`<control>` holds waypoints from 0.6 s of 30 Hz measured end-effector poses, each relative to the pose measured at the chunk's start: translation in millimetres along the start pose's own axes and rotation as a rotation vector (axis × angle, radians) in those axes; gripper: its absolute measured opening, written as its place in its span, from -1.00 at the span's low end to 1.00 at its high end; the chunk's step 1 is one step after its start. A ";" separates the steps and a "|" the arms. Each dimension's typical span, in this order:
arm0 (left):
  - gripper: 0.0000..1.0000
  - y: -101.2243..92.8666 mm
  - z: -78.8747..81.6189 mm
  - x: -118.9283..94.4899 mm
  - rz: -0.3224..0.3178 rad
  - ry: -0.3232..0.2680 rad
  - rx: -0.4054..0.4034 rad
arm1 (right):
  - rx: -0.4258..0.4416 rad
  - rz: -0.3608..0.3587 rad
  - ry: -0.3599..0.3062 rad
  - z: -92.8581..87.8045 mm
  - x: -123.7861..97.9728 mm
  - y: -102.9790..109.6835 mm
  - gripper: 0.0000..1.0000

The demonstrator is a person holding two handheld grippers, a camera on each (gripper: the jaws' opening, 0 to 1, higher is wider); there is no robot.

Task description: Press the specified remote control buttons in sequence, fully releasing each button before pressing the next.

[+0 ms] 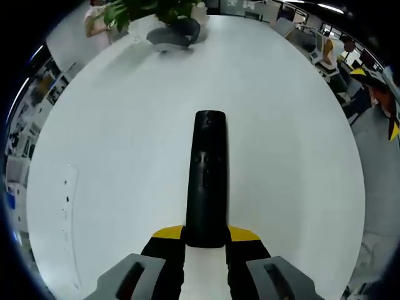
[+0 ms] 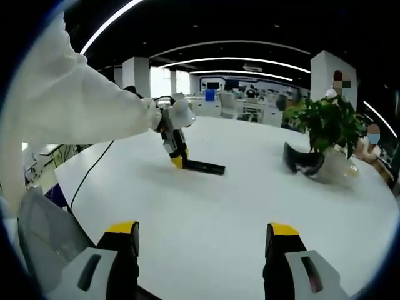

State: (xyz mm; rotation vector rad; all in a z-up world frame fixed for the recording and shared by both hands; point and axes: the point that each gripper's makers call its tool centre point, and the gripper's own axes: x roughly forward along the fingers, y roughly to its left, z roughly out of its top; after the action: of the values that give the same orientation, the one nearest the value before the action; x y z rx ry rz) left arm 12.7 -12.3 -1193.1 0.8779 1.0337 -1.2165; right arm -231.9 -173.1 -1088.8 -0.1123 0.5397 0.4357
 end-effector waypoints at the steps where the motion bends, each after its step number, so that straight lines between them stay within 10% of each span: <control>1: -0.53 2.5 0.3 0.3 -0.001 0.001 0.001 | -0.001 0.001 0.002 -0.3 0.2 0.2 0.64; 18: -0.52 20.2 4.1 2.5 -0.021 0.027 0.043 | -0.018 -0.003 0.048 -8.1 2.0 2.1 0.62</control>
State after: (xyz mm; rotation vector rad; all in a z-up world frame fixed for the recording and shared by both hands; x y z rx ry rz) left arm 33.4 -13.8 -1194.3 0.9211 1.0445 -1.2512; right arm -235.1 -172.2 -1096.7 -0.1412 0.5828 0.4362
